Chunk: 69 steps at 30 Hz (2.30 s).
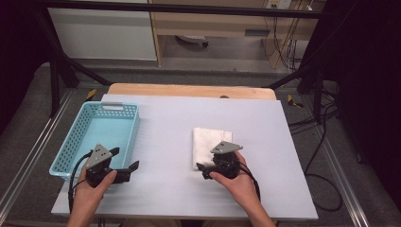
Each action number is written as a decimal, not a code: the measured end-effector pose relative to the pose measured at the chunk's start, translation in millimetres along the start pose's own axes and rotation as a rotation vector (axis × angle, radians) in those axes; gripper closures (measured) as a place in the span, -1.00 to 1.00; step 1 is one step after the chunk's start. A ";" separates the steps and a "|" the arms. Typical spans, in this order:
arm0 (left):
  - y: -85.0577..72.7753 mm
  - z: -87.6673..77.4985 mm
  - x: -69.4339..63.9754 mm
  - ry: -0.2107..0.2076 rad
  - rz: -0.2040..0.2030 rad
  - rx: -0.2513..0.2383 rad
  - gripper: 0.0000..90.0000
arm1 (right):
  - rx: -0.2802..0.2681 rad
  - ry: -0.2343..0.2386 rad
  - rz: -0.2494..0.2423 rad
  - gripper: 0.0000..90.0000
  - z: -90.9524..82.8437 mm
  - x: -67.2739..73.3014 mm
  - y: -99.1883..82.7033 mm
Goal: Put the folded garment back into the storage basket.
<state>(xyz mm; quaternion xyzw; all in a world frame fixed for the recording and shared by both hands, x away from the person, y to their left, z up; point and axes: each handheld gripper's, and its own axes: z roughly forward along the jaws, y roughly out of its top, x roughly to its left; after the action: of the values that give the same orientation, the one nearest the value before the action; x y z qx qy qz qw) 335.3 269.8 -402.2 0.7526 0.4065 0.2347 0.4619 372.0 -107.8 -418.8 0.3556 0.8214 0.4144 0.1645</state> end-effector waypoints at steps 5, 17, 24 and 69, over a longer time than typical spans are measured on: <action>-0.2 0.4 0.1 0.000 -0.001 0.001 -0.80 | 0.012 0.022 -0.036 -0.33 5.5 10.6 -0.5; -0.4 1.6 -0.8 -0.001 0.002 0.008 -0.80 | 0.046 0.004 -0.070 0.09 22.1 13.1 -4.0; -0.4 2.0 -1.2 0.001 0.007 0.011 -0.80 | 0.062 -0.042 -0.108 0.06 30.8 17.5 -7.7; 0.4 2.3 -3.1 0.001 0.012 0.012 -0.79 | 0.049 -0.010 -0.035 0.48 22.3 11.8 -6.2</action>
<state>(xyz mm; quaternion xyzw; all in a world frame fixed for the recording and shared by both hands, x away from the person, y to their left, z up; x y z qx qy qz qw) 335.4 266.0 -402.9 0.7577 0.4037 0.2351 0.4557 373.6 -89.3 -436.8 0.3472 0.8365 0.3896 0.1672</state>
